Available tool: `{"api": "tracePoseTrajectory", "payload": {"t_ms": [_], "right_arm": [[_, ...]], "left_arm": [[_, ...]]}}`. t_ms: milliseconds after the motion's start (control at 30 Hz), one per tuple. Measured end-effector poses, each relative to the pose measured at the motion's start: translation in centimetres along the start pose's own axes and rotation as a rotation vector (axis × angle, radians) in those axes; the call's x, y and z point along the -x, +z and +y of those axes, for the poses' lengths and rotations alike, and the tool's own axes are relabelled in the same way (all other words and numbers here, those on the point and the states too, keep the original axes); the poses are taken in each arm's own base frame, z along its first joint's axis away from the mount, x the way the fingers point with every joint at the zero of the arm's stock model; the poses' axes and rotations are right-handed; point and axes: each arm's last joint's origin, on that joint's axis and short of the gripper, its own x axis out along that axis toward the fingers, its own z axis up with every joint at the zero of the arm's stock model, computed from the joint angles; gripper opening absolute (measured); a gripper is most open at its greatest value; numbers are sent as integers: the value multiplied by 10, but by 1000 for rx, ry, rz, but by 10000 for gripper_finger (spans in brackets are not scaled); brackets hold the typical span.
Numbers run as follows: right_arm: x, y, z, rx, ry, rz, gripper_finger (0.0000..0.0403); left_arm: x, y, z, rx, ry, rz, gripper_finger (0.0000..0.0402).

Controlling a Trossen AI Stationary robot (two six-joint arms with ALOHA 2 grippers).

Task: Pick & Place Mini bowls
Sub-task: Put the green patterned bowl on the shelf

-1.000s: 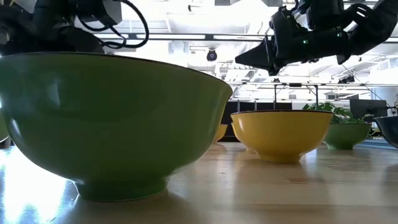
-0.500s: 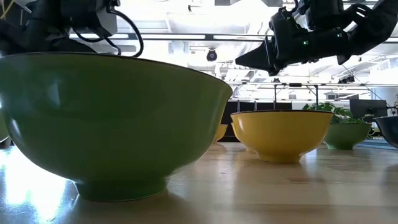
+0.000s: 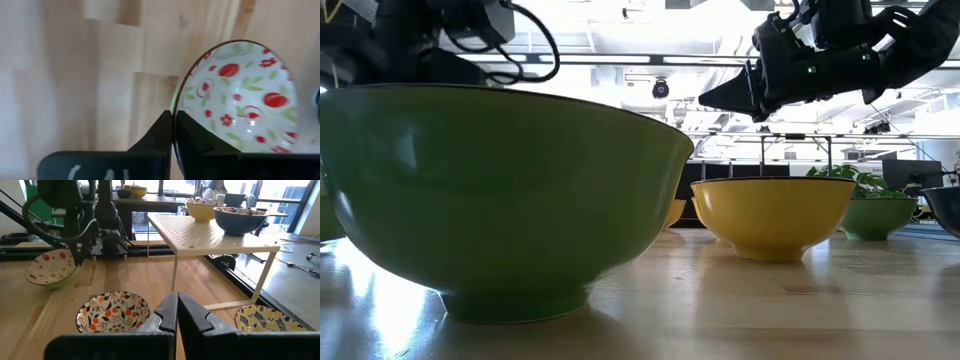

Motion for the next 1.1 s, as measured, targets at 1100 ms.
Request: {"api": "tracePoseTrajectory", "payload": {"t_ms": [1100], "right_arm": [[0,0,0,10,-2,-1,2]], "left_arm": [[11,5,58,277,348,-177,4]]}}
